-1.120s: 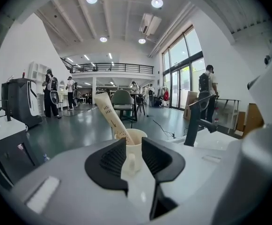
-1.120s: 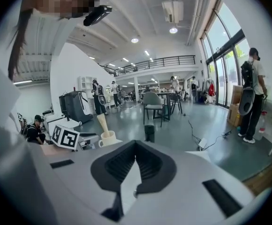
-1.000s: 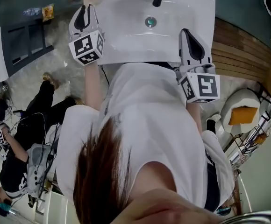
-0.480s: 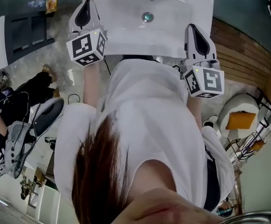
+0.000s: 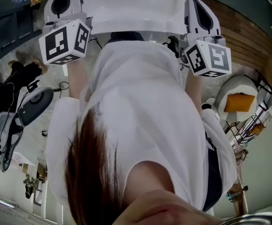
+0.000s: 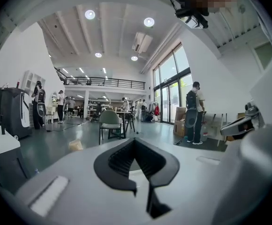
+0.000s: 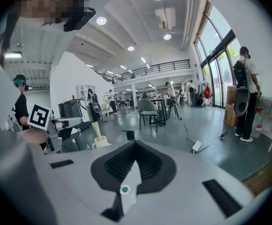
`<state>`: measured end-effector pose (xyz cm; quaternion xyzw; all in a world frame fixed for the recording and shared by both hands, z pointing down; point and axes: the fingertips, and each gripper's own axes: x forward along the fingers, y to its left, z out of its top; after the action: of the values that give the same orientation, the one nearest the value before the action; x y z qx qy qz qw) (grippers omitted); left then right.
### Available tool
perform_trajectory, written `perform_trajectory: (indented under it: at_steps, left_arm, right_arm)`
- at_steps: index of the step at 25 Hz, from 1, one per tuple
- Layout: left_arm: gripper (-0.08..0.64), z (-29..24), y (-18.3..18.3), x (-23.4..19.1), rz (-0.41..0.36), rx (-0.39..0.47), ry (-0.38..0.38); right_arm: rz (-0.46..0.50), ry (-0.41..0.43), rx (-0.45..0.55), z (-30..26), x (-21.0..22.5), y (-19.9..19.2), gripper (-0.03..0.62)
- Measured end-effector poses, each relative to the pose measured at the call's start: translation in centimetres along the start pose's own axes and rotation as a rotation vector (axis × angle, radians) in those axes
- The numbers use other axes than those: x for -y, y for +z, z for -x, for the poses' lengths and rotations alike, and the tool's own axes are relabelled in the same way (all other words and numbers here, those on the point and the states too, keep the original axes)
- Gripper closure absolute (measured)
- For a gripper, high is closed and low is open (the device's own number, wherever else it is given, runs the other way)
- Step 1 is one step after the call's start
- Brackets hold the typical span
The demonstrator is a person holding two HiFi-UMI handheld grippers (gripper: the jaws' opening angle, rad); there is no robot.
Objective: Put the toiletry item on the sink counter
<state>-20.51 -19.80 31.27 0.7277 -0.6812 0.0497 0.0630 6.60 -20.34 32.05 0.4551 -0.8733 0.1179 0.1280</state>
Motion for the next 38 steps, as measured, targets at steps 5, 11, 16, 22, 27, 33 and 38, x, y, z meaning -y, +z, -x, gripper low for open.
perform_trajectory:
  at_steps: [5, 11, 16, 22, 27, 33, 38]
  left_arm:
    - [0.551, 3.1, 1.5, 3.3, 0.006, 0.027, -0.023]
    - [0.552, 6.1, 2.0, 6.3, 0.027, 0.072, -0.052]
    - [0.552, 8.2, 2.9, 7.4, 0.019, 0.103, -0.086]
    - [0.552, 9.5, 2.0, 6.7, 0.009, 0.083, -0.079]
    - [0.552, 10.6, 3.6, 8.5, 0.003, 0.099, -0.051]
    - [0.551, 12.1, 4.4, 10.0, 0.011, 0.109, -0.036]
    - [0.551, 12.2, 4.0, 10.5, 0.027, 0.111, -0.045]
  right_arm:
    - [0.015, -0.001, -0.002, 2.9, 1.3, -0.1, 0.588]
    - [0.045, 0.004, -0.012, 4.3, 1.8, -0.8, 0.588]
    - [0.032, 0.0, -0.004, 4.6, 1.4, -1.0, 0.588]
    - [0.028, 0.035, -0.02, 3.6, 0.1, -1.8, 0.588]
    - [0.019, 0.039, -0.007, 5.6, 1.7, -1.1, 0.588]
    - [0.012, 0.042, -0.024, 7.6, 2.3, -1.6, 0.588]
    - [0.015, 0.037, -0.028, 7.8, 2.6, -2.1, 0.588]
